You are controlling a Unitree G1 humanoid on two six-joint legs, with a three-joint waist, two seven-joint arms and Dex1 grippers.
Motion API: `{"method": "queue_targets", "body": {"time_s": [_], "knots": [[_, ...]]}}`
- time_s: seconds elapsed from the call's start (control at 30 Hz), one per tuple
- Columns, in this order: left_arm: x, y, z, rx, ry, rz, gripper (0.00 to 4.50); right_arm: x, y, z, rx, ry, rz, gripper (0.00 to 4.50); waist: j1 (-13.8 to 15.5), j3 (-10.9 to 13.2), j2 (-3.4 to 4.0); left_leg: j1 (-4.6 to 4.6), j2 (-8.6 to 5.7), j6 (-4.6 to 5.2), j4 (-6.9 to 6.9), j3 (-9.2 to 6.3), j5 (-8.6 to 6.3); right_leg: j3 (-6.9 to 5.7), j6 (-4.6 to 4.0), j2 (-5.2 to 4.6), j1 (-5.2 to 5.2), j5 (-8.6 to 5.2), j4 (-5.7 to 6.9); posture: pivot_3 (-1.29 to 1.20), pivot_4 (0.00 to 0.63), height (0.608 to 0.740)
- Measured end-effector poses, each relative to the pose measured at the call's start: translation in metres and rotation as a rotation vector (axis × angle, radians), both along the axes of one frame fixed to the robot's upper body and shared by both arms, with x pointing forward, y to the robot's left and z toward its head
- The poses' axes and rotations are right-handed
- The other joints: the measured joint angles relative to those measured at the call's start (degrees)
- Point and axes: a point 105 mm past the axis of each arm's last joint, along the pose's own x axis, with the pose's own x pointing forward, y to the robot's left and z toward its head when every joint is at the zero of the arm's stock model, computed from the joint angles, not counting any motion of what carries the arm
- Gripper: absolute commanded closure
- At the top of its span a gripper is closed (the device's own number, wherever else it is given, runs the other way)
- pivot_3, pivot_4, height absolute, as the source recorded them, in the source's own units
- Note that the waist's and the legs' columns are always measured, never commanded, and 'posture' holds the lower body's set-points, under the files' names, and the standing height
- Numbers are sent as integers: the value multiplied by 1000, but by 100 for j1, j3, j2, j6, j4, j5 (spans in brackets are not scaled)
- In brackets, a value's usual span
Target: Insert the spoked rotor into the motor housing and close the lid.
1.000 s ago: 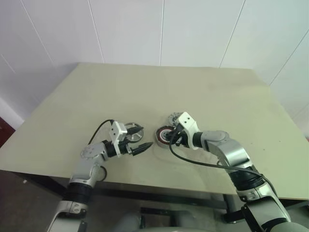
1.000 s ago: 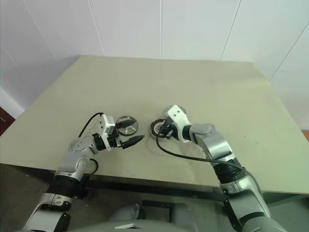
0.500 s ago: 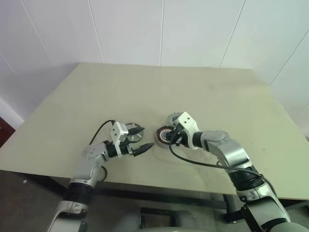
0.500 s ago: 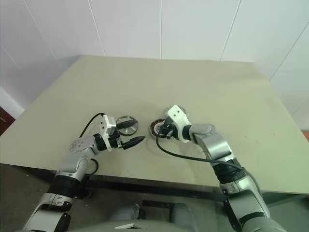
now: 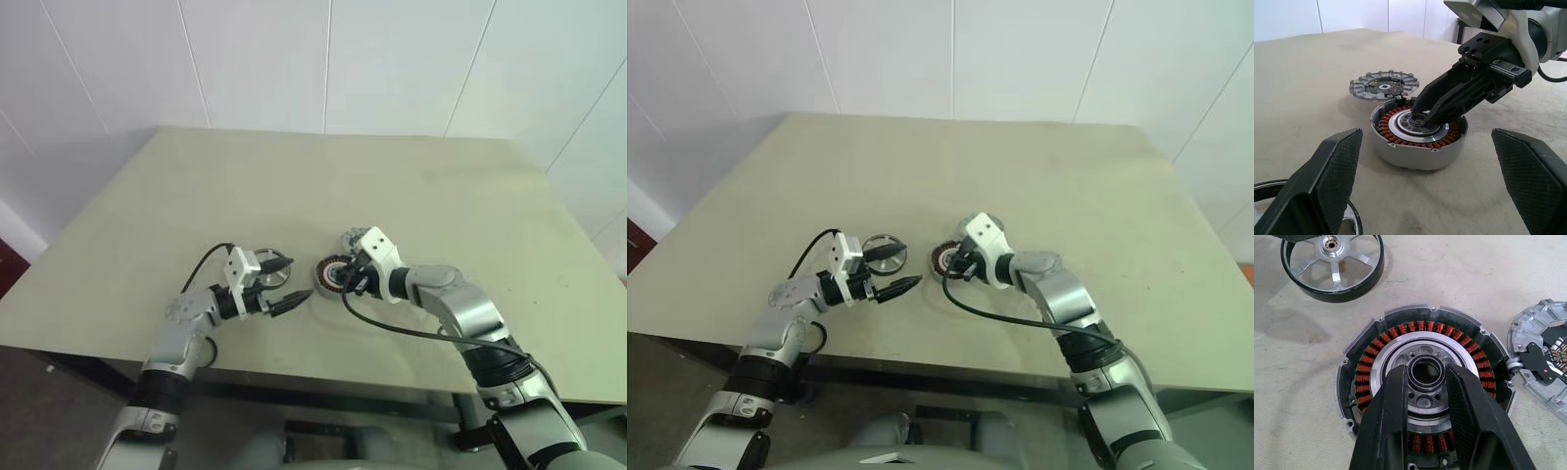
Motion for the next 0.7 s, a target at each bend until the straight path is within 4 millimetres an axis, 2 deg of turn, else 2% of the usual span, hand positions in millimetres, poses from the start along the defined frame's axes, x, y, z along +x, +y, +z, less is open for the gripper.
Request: {"method": "queue_targets", "body": {"time_s": [0.2,0.4,0.7], "knots": [[0,0,0,0,0,0,0,0,1,0,12,4,-3,3759,-2,0,0,0,0,0,0,0,0,0,0,0,0,0,0,0,0,740],[0,0,0,1,0,1,0,-1,1,-1,22,8,-9,1772,-1,0,0,0,0,0,0,0,0,0,0,0,0,0,0,0,0,740],[0,0,-1,5,2,-1,0,2,3,0,95,23,-41,1772,-2,0,0,0,0,0,0,0,0,-1,2,0,0,1,0,0,0,740]]}}
